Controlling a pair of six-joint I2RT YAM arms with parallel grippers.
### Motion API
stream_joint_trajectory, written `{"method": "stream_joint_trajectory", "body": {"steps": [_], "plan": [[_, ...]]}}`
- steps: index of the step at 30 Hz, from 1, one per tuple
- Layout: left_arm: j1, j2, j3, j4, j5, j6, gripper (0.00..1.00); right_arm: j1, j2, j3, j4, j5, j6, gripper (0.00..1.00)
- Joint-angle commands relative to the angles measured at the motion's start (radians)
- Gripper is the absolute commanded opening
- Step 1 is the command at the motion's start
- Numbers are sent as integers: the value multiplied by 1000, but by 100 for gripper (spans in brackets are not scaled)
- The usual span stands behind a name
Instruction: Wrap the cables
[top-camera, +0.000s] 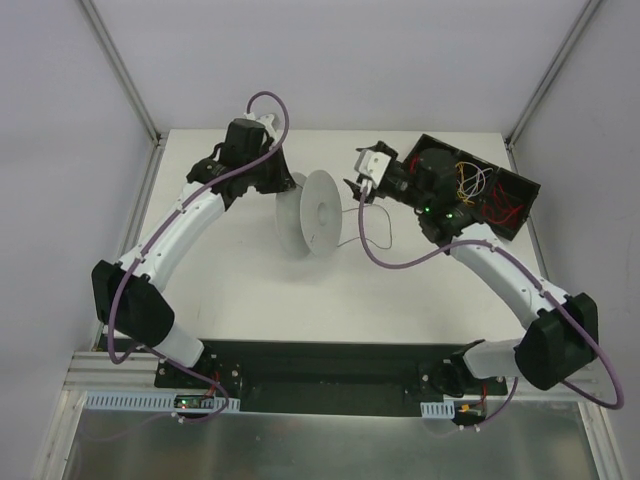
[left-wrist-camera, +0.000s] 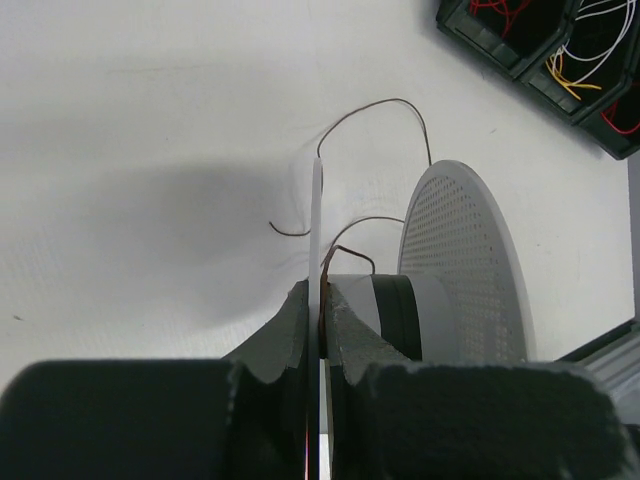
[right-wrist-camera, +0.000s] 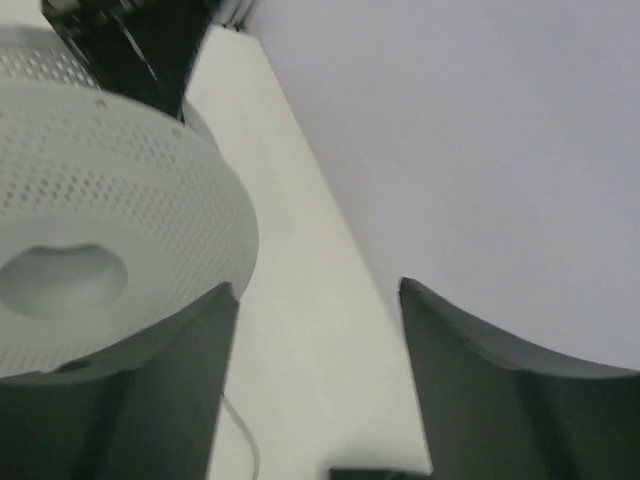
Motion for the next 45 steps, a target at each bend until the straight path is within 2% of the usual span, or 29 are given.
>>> {"method": "stream_joint_trajectory", "body": {"steps": [1, 4, 6, 9, 10, 12, 14, 17, 27, 32, 34, 37, 41, 43, 44, 45], "plan": [[34, -93, -20, 119, -15, 114, 0, -117, -90, -27, -249, -64, 80, 77], [73, -80, -31, 121, 60, 106, 0, -208, -84, -100, -412, -141, -27, 85], [79, -72, -40, 130, 96, 115, 0, -268, -39, -87, -554, -211, -92, 89], [80, -69, -61, 156, 123, 114, 0, -303, 116, 69, -843, -285, -161, 89], [82, -67, -69, 167, 126, 108, 0, -303, 177, 150, -944, -305, -172, 86], [91, -66, -81, 185, 146, 89, 0, -302, 312, 279, -1046, -322, -100, 85], [105, -61, -84, 196, 161, 65, 0, -300, 400, 350, -1060, -298, -25, 84], [116, -56, -72, 200, 173, 53, 0, -273, 472, 370, -1008, -238, 26, 85], [134, -66, -40, 216, 198, 33, 0, -187, 716, 536, -1017, -55, 208, 84], [163, -70, -28, 227, 222, -6, 0, -177, 842, 703, -1144, 8, 241, 82], [172, -70, -18, 233, 236, -15, 0, -171, 882, 751, -1194, 21, 251, 79], [186, -75, -12, 246, 244, -30, 0, -170, 933, 807, -1270, 11, 264, 67], [218, -79, 5, 262, 271, -61, 0, -170, 953, 800, -1310, -18, 274, 55], [229, -87, 11, 271, 282, -63, 0, -170, 928, 768, -1308, -44, 258, 38], [232, -90, 11, 273, 285, -63, 0, -170, 916, 754, -1304, -51, 247, 26], [235, -95, 9, 274, 285, -61, 0, -171, 896, 733, -1297, -60, 232, 11]]}}
